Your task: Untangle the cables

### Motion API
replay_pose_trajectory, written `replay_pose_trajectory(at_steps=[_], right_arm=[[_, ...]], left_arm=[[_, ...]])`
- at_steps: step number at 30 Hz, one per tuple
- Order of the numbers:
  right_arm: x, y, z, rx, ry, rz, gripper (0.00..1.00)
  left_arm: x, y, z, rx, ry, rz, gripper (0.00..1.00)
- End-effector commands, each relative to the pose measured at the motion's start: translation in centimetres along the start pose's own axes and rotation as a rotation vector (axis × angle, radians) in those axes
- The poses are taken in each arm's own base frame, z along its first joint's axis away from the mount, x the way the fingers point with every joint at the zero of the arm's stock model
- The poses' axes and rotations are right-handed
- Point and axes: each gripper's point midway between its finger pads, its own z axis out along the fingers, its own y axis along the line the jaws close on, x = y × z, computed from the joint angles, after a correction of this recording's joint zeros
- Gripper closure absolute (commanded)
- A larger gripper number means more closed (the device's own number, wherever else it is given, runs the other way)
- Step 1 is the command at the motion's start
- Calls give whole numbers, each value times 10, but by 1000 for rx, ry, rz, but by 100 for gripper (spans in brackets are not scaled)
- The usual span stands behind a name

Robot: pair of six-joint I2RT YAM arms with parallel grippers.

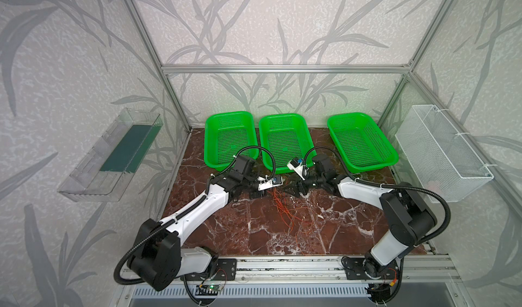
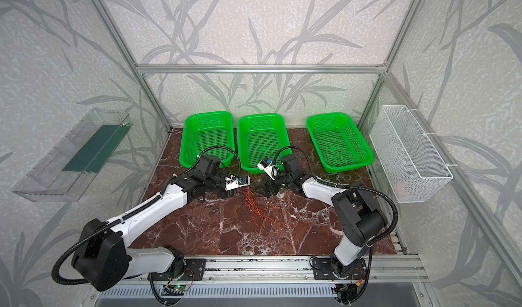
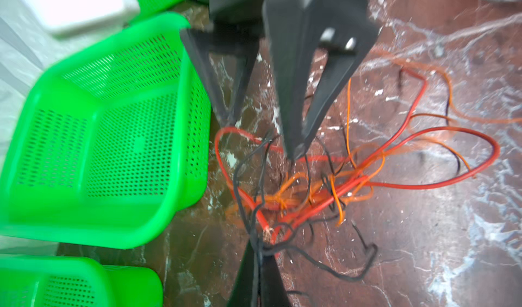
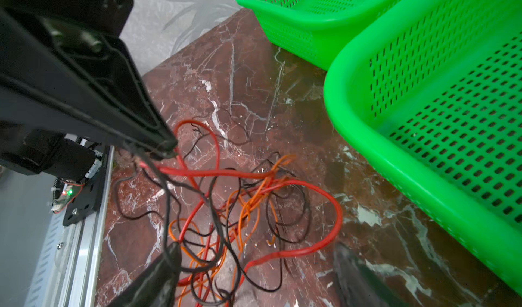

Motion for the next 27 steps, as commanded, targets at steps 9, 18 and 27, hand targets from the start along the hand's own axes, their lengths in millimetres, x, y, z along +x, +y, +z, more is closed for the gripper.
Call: replay_pose_trajectory(at_steps=[9,18,27], right_arm=[[-48,46,0,-194,-202,-39,12],[-20,-29,-61,330,16,-13,11],[-13,-7,-126,250,-112,42,11]], left_arm=[[-67,33,-33,-155,-164,11,100],[-62,42,-39,-196,-65,27,100],[-56,49,-39,-238,-56,-30,100]])
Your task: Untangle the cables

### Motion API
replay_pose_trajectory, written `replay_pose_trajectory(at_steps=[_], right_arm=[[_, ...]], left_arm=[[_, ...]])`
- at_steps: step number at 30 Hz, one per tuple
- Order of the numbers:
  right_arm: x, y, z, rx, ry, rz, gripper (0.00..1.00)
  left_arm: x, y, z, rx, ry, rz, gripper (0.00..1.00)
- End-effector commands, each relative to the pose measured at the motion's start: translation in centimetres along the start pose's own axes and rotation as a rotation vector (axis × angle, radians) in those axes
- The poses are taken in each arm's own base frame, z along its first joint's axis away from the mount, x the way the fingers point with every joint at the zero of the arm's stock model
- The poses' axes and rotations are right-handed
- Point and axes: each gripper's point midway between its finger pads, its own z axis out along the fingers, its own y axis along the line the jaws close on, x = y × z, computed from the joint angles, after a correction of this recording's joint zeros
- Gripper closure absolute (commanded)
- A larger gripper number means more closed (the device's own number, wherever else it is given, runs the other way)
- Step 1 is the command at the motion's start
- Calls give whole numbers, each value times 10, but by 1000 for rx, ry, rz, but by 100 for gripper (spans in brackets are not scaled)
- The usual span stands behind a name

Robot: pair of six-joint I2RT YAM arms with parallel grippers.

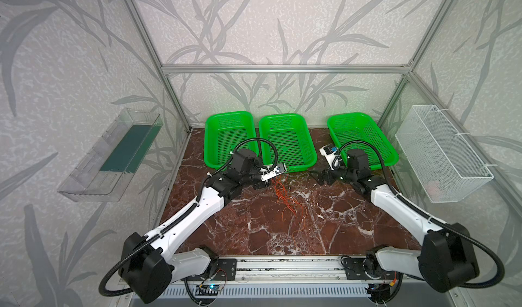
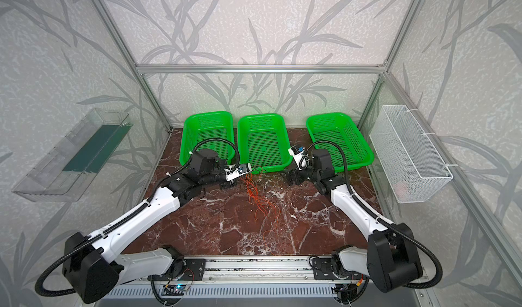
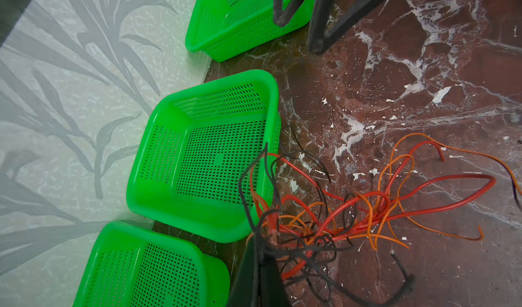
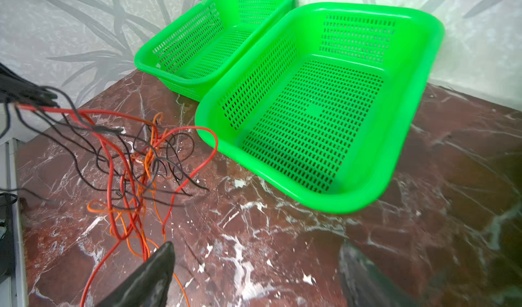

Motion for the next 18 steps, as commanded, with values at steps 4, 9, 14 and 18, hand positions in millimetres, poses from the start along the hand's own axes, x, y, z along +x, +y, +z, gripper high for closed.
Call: replay_pose_trajectory(at_steps=[4,9,14,18], right_arm=[[1,88,7,-302,-41,-54,11],[-10,126,31,-355,-55,-76,11],[-12,129,55,-331,-47,-21,11],[-12,111,70,-213,-49,26,12]], left_arm=[[-21,-1,5,18,-56,-55,100],[-31,-3,12,8,-59,-63,100],[-42,-5,13,1,-78,-71,100],[-50,-10,11,13,-88,-61,100]])
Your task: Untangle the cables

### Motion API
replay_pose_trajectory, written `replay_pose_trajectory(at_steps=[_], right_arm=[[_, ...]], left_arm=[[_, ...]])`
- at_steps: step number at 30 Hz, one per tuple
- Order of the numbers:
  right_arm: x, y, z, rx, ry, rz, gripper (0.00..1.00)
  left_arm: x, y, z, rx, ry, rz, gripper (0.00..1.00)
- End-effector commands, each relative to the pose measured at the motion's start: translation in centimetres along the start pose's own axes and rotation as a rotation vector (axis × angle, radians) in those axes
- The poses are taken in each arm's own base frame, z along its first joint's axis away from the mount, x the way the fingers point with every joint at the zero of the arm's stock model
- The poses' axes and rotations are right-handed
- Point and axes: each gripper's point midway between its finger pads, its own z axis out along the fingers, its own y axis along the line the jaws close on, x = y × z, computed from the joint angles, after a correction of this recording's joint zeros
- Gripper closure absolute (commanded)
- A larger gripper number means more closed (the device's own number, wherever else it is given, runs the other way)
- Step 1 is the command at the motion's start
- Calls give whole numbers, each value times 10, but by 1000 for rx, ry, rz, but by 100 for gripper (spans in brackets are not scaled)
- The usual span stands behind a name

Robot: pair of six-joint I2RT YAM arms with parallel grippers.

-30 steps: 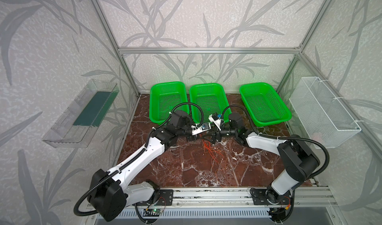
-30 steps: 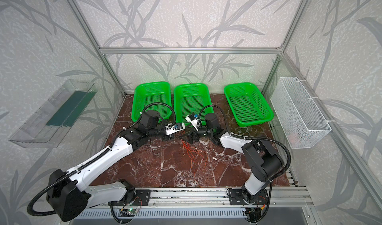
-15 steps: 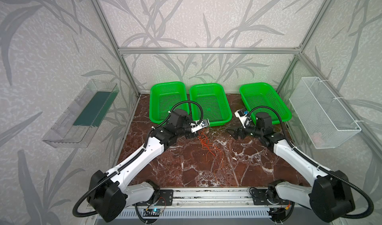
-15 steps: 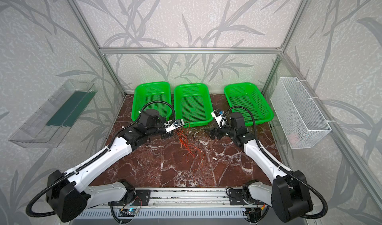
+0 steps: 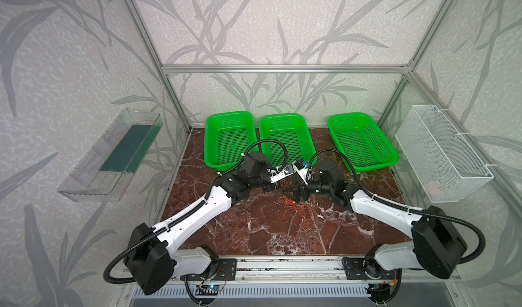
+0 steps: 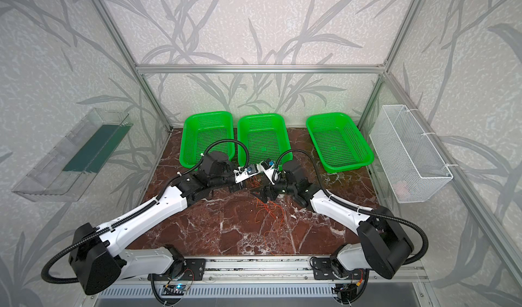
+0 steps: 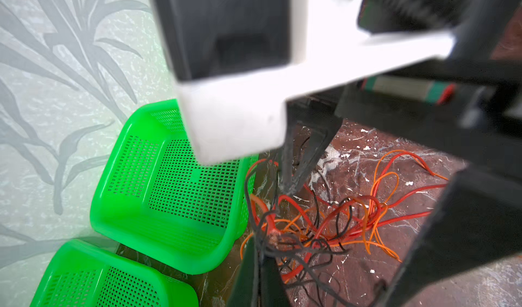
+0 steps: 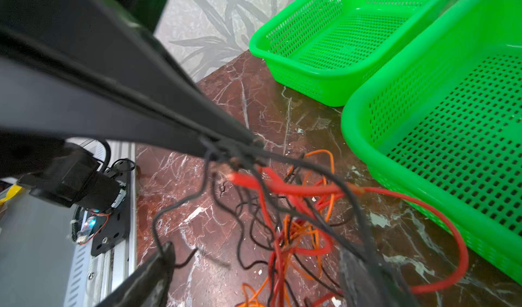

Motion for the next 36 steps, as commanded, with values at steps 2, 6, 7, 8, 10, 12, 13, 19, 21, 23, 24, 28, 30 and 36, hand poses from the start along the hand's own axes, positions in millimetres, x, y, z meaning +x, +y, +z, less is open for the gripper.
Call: replay_pose_trajectory(at_steps=[2,6,7,8,10,12,13,19,21,23,24,28,30,36], right_arm=[[-33,-9,5,56,-105,22,13],[-39,-18,14,83,-133,49,24],[-38,-22,15,100,-135,52,32],[-36,-25,16,111,-131,47,43],[-33,-30,13,148,-120,32,65],[-29,-34,7,181,-110,3,78],[-24,-40,2,213,-100,0,87],[-3,-87,-46,431,-58,46,100],[5,-99,-62,470,-48,74,100],[13,-110,-76,512,-33,96,100],[19,-115,-84,537,-19,108,100],[42,-130,-106,604,48,151,100],[50,-134,-115,622,71,165,100],[74,-144,-134,680,153,182,100]], left_arm=[[-25,9,-7,-34,-55,3,100],[-30,4,-7,-17,-66,4,100],[-31,3,-8,-14,-68,5,100],[-31,3,-8,-12,-64,7,100],[-29,2,-11,-6,-50,21,100],[-27,1,-15,-2,-30,40,100],[-26,1,-18,3,-19,54,100],[-17,2,-33,-6,34,98,100],[-14,4,-37,-12,46,99,100],[-10,6,-40,-22,59,101,100],[-8,7,-43,-29,64,100,100],[-6,19,-56,-74,72,96,100],[-3,28,-63,-106,83,93,100],[4,64,-93,-229,97,55,100]])
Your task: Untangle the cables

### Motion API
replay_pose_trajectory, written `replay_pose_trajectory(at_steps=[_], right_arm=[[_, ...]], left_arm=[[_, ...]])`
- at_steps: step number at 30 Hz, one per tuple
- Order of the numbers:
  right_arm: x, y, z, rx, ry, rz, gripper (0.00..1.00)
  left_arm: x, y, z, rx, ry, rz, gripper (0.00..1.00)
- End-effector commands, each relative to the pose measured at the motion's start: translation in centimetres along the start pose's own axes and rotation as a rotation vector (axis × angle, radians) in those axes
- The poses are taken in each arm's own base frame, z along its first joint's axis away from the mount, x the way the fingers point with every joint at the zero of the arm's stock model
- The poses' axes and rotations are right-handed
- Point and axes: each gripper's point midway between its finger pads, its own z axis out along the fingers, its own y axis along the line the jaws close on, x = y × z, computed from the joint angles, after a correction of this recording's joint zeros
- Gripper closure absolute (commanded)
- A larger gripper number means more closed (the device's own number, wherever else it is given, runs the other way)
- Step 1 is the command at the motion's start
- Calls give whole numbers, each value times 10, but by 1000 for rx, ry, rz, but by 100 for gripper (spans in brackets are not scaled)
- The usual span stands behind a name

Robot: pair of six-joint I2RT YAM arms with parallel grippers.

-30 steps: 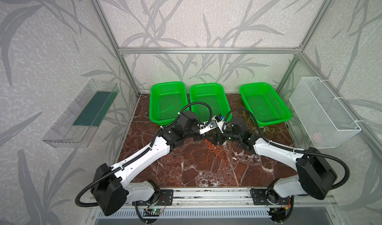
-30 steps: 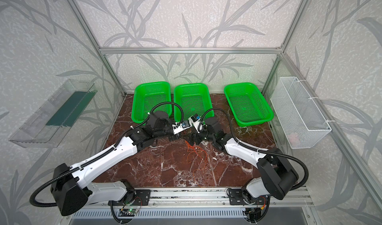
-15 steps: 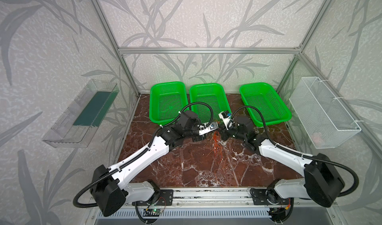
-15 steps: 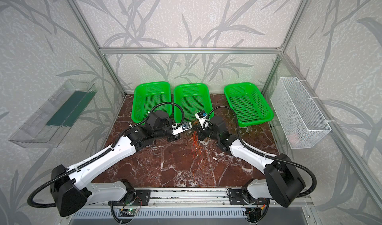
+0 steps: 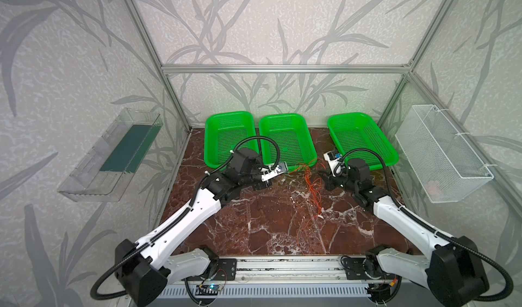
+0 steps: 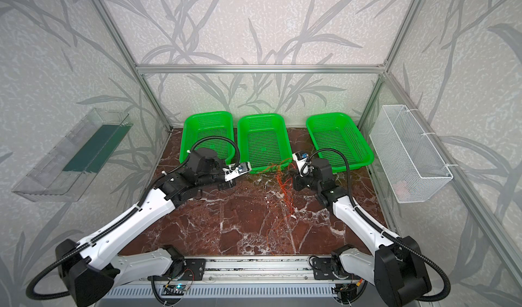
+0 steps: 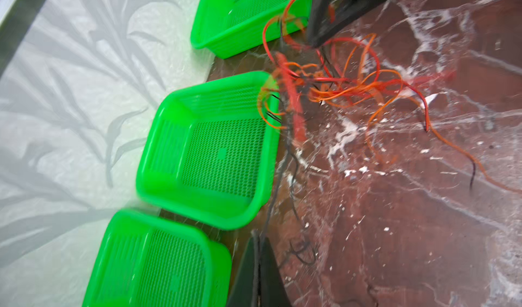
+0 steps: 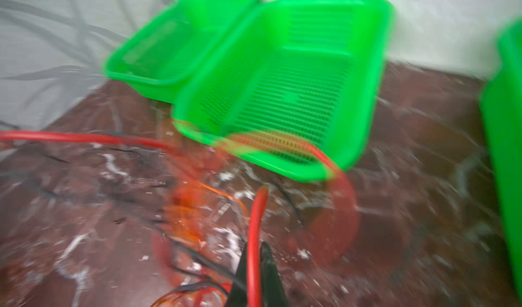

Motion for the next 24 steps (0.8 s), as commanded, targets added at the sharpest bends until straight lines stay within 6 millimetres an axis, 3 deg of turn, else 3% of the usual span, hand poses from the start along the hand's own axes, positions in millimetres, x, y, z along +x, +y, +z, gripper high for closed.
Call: replay_pose_trajectory(at_steps=[1,5,12,13,15,16,20,24], right_arm=[[48,-34,-7,161,172,12,100],[53,-43,-10,177,188,37,100],[51,-39,-11,146,209,-15,100],[47,-32,-12,106,199,-39,91],[37,-14,-14,10,157,-75,62],[30,-5,-15,-34,125,-84,54],[4,27,-18,-142,-5,-121,37],[-15,65,-15,-230,-43,-183,30]], left_arm=[[-2,36,-37,-133,6,1,100],[8,55,-50,-202,18,-32,100],[2,50,-50,-157,-25,-56,100],[-1,47,-49,-139,-41,-58,100],[-8,40,-47,-100,-82,-72,100],[-12,35,-45,-76,-100,-79,100],[-24,18,-34,-19,-128,-67,100],[-31,10,-28,-1,-137,-51,100]])
